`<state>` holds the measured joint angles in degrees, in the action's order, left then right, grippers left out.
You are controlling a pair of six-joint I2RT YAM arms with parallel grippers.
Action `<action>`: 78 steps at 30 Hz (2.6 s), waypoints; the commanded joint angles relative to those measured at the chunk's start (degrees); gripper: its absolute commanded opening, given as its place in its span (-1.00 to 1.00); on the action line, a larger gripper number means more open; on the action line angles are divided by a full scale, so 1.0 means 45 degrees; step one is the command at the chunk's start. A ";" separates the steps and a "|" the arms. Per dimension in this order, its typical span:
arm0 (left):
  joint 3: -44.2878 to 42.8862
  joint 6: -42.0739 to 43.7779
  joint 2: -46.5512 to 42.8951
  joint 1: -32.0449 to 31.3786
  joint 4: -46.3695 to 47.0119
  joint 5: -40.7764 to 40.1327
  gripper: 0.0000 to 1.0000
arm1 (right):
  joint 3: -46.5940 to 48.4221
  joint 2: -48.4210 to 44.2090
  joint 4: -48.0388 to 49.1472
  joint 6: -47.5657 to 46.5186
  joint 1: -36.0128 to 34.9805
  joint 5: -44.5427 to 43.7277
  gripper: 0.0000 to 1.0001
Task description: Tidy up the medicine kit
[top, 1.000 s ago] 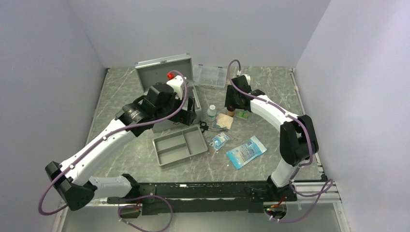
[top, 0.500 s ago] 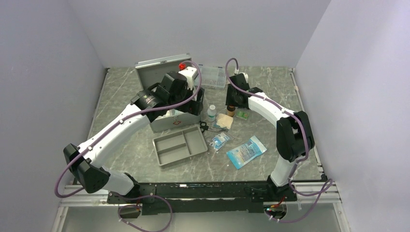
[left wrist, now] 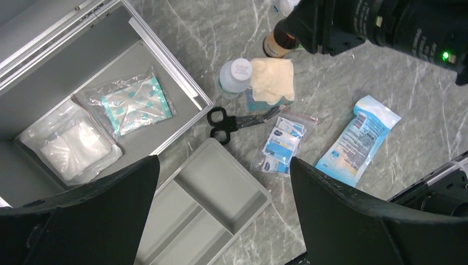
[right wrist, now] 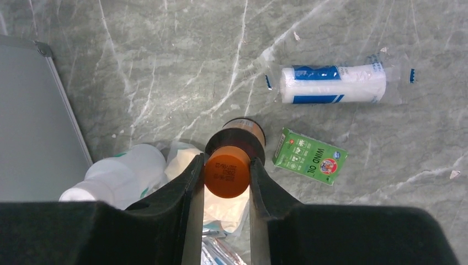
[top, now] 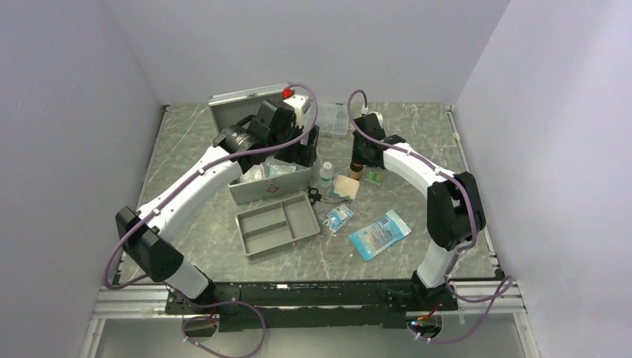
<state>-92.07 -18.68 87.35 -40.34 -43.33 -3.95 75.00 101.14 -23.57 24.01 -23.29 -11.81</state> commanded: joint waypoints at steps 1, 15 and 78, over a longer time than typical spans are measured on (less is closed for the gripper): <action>-0.1306 0.0238 0.0824 0.0132 -0.0210 0.0562 0.90 | -0.0143 -0.1638 0.0023 -0.0250 0.0079 -0.0277 -1.00; -0.4766 -0.0031 0.5073 0.0136 -0.1359 0.1855 0.85 | -0.0797 -0.6792 -0.1338 -0.0747 0.0073 -0.0726 -1.00; -0.7346 0.0490 0.9266 0.0119 -0.1987 0.2140 -1.00 | -0.3222 -1.0170 -0.1553 0.0152 0.0050 0.0292 -1.00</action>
<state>-122.58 -17.39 129.49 -39.68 -52.71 4.25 60.23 56.86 -34.09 24.10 -23.22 -10.96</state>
